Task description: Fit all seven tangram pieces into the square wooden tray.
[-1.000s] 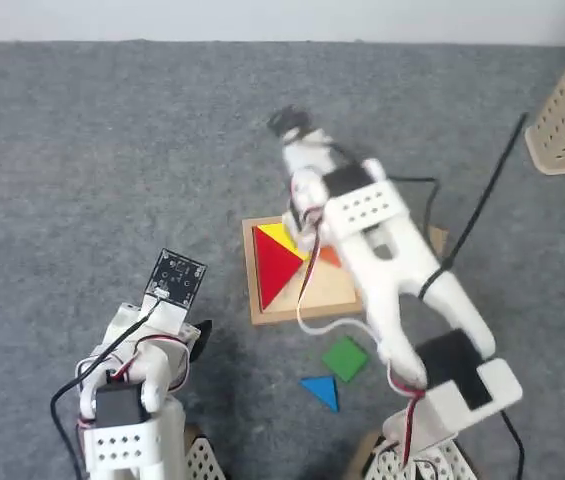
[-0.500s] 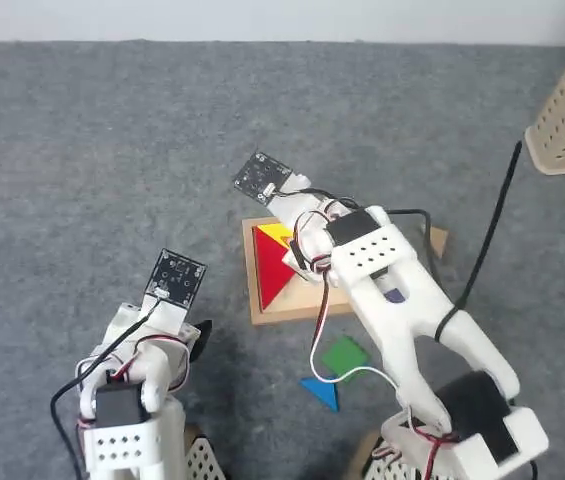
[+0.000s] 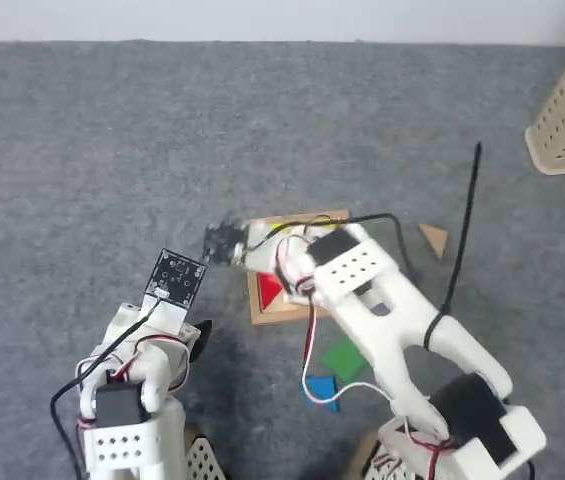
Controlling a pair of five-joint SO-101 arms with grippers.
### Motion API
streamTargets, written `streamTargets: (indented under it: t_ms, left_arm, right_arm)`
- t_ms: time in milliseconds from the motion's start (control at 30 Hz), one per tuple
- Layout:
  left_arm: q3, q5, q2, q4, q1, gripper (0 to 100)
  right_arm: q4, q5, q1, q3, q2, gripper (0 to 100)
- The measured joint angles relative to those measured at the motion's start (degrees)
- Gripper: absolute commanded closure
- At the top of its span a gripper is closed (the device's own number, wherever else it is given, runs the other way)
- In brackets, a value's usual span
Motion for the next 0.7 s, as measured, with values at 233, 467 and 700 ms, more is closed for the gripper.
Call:
streamTargets:
  t_ms: [233,467,700]
  left_arm:
    - [0.0,0.0,0.0,0.0,0.0,72]
    - [0.0,-0.09,0.0,0.0,0.0,72]
    - [0.0,-0.18,0.0,0.0,0.0,72]
  right_arm:
    - [-1.93,1.49,-1.32,0.0,0.0,98.9]
    - [-3.69,1.49,-2.73,0.0,1.14,98.9]
    - [-3.78,1.49,-1.85,-0.09,6.59,98.9]
